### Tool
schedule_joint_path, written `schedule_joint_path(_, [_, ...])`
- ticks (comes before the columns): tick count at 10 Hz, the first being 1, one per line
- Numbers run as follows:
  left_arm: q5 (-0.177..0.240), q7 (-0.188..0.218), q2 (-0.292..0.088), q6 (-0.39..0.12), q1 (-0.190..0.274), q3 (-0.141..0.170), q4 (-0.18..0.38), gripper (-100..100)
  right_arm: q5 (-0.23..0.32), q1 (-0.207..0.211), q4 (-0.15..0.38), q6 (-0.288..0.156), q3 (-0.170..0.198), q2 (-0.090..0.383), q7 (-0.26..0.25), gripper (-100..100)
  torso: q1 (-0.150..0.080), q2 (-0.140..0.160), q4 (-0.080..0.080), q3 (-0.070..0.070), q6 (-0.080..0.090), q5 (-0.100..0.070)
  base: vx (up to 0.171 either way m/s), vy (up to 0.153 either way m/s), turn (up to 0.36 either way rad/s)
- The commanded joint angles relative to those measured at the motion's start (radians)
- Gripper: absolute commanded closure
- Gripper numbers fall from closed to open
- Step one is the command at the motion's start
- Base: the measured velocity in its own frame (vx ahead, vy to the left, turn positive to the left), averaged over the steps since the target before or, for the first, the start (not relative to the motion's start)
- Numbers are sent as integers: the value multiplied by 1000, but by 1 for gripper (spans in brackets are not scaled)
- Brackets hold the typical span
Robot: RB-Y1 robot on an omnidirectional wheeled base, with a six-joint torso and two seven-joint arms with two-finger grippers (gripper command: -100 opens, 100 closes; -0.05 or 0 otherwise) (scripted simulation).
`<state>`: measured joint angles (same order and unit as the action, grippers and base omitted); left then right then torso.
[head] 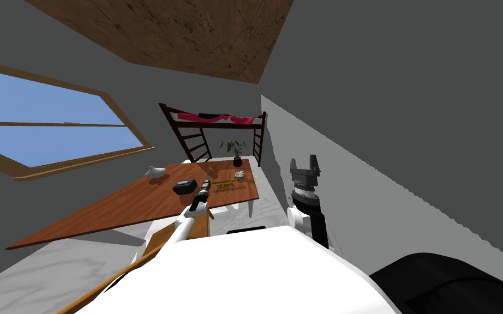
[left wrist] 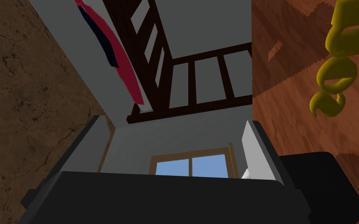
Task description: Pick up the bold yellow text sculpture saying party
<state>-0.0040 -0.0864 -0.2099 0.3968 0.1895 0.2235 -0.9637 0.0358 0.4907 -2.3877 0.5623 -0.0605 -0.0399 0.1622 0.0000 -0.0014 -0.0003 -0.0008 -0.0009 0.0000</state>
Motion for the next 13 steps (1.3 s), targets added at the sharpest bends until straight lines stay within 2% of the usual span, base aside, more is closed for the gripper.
schedule_joint_path(1, [2, -3, 4, 1, 30, 9, 50, -100, 0, 0, 0, 0, 0, 0, 0, 0, 0, 0, 0, 0, 0, 0, 20, 3, -113])
schedule_joint_path(2, [2, -3, 4, 1, 30, 9, 75, -100, 0, 0, 0, 0, 0, 0, 0, 0, 0, 0, 0, 0, 0, 0, 16, 5, -64])
schedule_joint_path(4, [6, -6, 10, -3, 80, 24, 169, -100, 0, 0, 0, 0, 0, 0, 0, 0, 0, 0, 0, 0, 0, 0, 23, 3, -127])
schedule_joint_path(5, [6, -6, 10, -3, 80, 24, 200, -100, 0, 0, 0, 0, 0, 0, 0, 0, 0, -1, 0, 0, 0, 0, 22, 4, -59])
schedule_joint_path(7, [9, -8, 16, -6, 124, 37, 284, -100, 0, 0, 0, 0, 0, 0, 0, 0, 0, 0, 0, 0, 0, 0, 23, 0, -110])
schedule_joint_path(8, [9, -8, 16, -6, 124, 37, 305, -100, 0, 0, 0, 0, 0, 0, 0, 0, 0, -1, 0, 0, 0, 0, 22, 4, -73])
schedule_joint_path(10, [12, -11, 21, -8, 163, 49, 376, -100, 0, 0, 0, 0, 0, 0, 0, 0, 0, 0, 0, 0, 0, 0, 21, 2, -109])
schedule_joint_path(12, [12, -11, 21, -8, 163, 49, 396, -100, 0, 0, 0, 0, 0, 0, 0, 0, 0, -1, 0, 0, 0, 0, 17, 4, -11])
schedule_joint_path(13, [15, -12, 22, -9, 195, 58, 467, -100, 0, 0, 0, 0, 0, 0, 0, 0, 0, 0, 0, 0, -1, 0, 22, -3, -131])
